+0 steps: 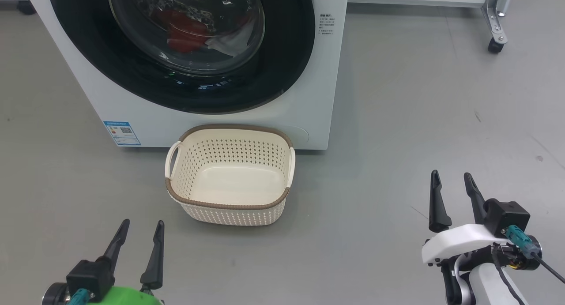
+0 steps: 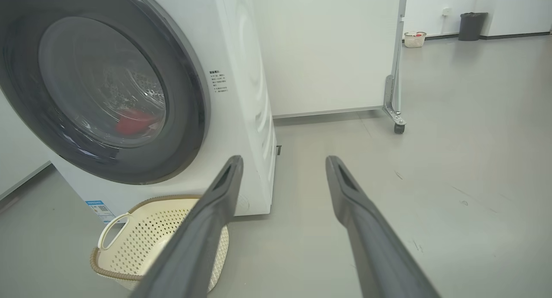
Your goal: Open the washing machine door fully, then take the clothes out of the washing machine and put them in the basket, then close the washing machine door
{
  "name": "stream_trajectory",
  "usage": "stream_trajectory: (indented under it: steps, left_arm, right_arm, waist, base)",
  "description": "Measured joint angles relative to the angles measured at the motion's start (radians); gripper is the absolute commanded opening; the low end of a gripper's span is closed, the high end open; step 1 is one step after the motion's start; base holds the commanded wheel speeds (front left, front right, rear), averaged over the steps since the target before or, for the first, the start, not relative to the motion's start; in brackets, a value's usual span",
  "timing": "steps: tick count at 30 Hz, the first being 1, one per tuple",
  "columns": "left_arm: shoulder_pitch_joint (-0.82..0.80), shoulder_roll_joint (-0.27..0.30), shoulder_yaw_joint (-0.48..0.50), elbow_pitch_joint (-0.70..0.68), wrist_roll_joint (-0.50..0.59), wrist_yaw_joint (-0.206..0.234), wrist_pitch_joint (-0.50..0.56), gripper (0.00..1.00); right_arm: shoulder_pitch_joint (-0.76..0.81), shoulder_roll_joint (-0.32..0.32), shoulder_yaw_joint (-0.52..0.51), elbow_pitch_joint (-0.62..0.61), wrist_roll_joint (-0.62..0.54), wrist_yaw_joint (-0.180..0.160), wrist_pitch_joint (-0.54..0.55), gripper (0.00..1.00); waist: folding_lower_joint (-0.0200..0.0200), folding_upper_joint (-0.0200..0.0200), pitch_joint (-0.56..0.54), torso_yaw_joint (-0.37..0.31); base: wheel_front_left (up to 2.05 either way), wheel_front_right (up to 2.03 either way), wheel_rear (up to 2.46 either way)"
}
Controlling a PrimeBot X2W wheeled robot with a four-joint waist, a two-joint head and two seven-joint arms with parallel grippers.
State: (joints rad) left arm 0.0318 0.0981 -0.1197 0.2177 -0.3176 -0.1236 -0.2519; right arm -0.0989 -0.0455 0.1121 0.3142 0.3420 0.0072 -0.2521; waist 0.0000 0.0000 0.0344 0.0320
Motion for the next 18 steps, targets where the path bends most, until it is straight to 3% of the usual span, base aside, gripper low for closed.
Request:
stream_trajectory:
  steps: [18]
  left_arm:
    - [-0.005,-0.019,0.026,0.046,-0.007,0.004,0.0,1.0]
  right_arm:
    - [-0.03,0.0,0.003,0.043,0.0,-0.002,0.0,1.0]
  waist:
    - [0.0,0.0,0.001,-0.002]
  base:
    - [0.0,0.0,0.0]
